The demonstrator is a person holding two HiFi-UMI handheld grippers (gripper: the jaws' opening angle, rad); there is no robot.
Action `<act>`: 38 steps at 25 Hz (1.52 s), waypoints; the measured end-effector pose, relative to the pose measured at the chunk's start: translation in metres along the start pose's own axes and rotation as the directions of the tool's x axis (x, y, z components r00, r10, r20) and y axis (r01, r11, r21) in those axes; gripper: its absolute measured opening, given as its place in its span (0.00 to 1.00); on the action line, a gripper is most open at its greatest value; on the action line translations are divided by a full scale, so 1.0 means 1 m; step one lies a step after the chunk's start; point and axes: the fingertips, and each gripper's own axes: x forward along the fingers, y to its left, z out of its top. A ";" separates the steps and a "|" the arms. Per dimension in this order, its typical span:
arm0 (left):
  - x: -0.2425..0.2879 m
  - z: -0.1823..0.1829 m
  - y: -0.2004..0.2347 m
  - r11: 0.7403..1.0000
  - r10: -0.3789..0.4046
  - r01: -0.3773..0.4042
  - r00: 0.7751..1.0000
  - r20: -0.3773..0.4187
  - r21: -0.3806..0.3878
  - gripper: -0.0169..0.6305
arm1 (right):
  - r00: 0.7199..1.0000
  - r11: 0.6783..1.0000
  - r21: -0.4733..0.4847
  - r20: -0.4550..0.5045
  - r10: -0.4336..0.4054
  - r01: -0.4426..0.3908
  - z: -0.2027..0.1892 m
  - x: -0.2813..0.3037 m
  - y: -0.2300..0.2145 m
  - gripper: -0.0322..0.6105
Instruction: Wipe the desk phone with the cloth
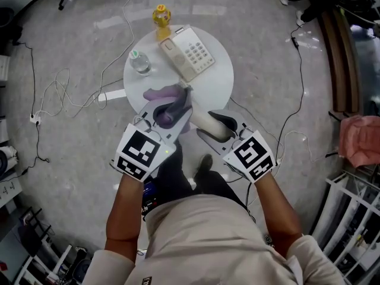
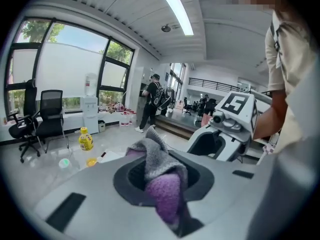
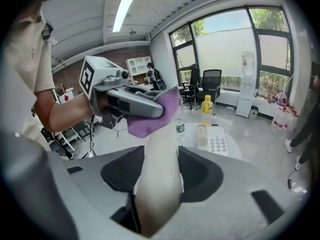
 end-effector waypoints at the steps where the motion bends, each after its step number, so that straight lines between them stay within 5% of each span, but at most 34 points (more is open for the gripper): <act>1: -0.003 0.001 0.006 1.000 0.016 -0.016 1.000 0.008 -0.009 0.12 | 1.000 1.000 0.008 -0.004 0.001 -0.001 -0.003 -0.001 -0.001 0.37; 9: -0.041 0.028 0.045 0.984 0.110 -0.089 0.984 0.138 -0.153 0.12 | 0.996 0.986 0.167 0.085 0.005 -0.019 -0.002 -0.014 -0.014 0.37; 14: -0.063 0.033 0.060 0.975 0.168 -0.138 0.972 0.166 -0.177 0.12 | 0.988 0.964 0.266 0.155 -0.016 -0.026 0.006 -0.017 -0.031 0.37; 24: -0.076 -0.004 0.082 0.964 0.208 -0.181 0.970 0.129 -0.195 0.12 | 0.972 0.939 0.343 0.225 -0.065 -0.016 0.028 0.015 -0.076 0.37; 38: -0.067 -0.050 0.111 0.948 0.218 -0.196 0.974 0.067 -0.250 0.12 | 0.977 0.937 0.348 0.182 -0.111 0.041 0.033 0.099 -0.145 0.37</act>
